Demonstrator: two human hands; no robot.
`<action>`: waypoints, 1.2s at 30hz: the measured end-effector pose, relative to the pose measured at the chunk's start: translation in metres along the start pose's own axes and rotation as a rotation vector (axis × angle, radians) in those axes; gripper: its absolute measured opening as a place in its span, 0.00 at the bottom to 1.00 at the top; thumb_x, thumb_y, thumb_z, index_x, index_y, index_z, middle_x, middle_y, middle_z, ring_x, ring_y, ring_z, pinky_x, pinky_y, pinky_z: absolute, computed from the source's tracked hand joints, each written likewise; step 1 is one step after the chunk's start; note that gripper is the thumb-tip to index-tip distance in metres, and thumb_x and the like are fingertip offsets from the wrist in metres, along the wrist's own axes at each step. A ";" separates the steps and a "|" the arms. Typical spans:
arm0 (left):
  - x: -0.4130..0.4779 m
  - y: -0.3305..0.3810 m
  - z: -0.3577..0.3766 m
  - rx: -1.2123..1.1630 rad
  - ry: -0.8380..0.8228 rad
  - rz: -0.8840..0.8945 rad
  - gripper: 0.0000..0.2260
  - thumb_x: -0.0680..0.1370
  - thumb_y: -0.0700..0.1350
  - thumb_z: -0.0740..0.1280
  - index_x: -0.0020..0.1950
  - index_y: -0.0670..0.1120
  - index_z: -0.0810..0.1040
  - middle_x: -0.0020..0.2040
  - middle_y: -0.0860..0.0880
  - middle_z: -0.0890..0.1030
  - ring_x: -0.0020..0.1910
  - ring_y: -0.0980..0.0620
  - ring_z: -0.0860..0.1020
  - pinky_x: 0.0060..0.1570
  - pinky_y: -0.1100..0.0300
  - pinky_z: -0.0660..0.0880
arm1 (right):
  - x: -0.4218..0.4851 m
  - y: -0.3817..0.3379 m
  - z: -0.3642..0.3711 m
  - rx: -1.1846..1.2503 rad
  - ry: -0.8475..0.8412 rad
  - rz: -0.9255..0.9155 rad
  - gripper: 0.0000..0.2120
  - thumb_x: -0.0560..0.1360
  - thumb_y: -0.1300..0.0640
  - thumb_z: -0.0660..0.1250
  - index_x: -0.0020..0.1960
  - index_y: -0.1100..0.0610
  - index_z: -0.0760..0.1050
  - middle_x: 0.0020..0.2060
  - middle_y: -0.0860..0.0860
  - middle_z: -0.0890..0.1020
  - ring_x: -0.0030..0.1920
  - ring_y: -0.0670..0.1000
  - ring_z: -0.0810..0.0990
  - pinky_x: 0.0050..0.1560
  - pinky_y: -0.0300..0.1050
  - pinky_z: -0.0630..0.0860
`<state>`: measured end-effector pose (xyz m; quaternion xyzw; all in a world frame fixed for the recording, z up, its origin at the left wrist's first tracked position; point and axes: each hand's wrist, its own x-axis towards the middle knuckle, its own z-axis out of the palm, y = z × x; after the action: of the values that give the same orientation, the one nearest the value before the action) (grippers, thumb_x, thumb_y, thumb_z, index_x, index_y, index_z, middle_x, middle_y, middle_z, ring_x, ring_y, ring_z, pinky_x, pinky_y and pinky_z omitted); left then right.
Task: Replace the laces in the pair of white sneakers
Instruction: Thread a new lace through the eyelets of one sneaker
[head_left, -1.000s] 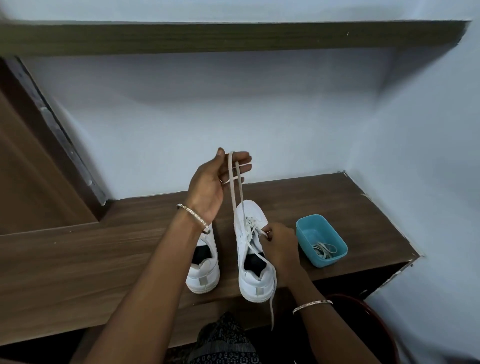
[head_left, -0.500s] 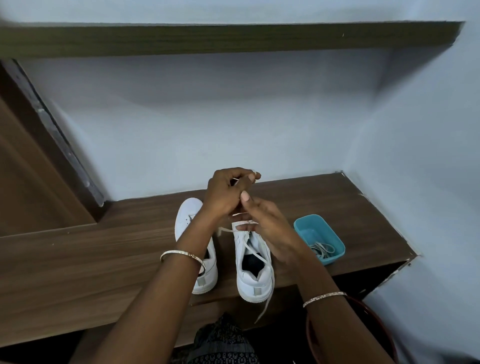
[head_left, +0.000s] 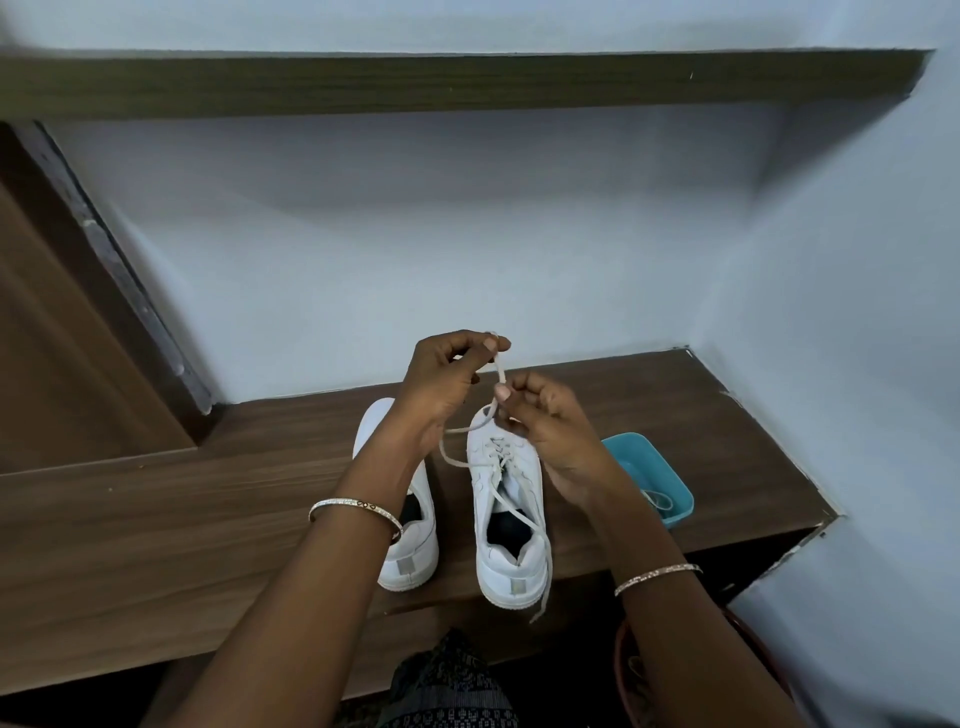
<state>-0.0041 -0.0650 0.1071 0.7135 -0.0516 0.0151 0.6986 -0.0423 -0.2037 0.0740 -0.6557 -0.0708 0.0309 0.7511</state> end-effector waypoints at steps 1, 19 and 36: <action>0.001 -0.001 -0.002 0.002 0.010 -0.003 0.09 0.80 0.43 0.67 0.53 0.40 0.84 0.46 0.55 0.83 0.32 0.68 0.76 0.30 0.73 0.68 | -0.001 0.000 -0.001 0.091 -0.017 0.056 0.05 0.81 0.60 0.64 0.49 0.61 0.76 0.39 0.53 0.80 0.44 0.52 0.81 0.55 0.52 0.80; -0.006 -0.053 -0.033 0.931 0.226 0.054 0.14 0.76 0.55 0.69 0.47 0.44 0.78 0.50 0.46 0.78 0.47 0.45 0.79 0.49 0.52 0.76 | -0.015 0.028 -0.032 -0.338 0.097 0.201 0.07 0.82 0.67 0.60 0.55 0.62 0.75 0.45 0.56 0.86 0.38 0.51 0.84 0.37 0.39 0.77; -0.010 -0.072 -0.017 0.623 -0.280 -0.020 0.06 0.79 0.45 0.69 0.44 0.45 0.84 0.35 0.52 0.84 0.36 0.46 0.82 0.39 0.53 0.79 | -0.007 0.070 -0.026 -0.438 0.266 0.025 0.05 0.74 0.61 0.75 0.50 0.57 0.83 0.43 0.50 0.87 0.45 0.48 0.85 0.52 0.50 0.82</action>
<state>-0.0066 -0.0465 0.0353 0.8882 -0.1331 -0.0748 0.4335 -0.0418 -0.2202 0.0009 -0.8018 0.0318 -0.0621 0.5934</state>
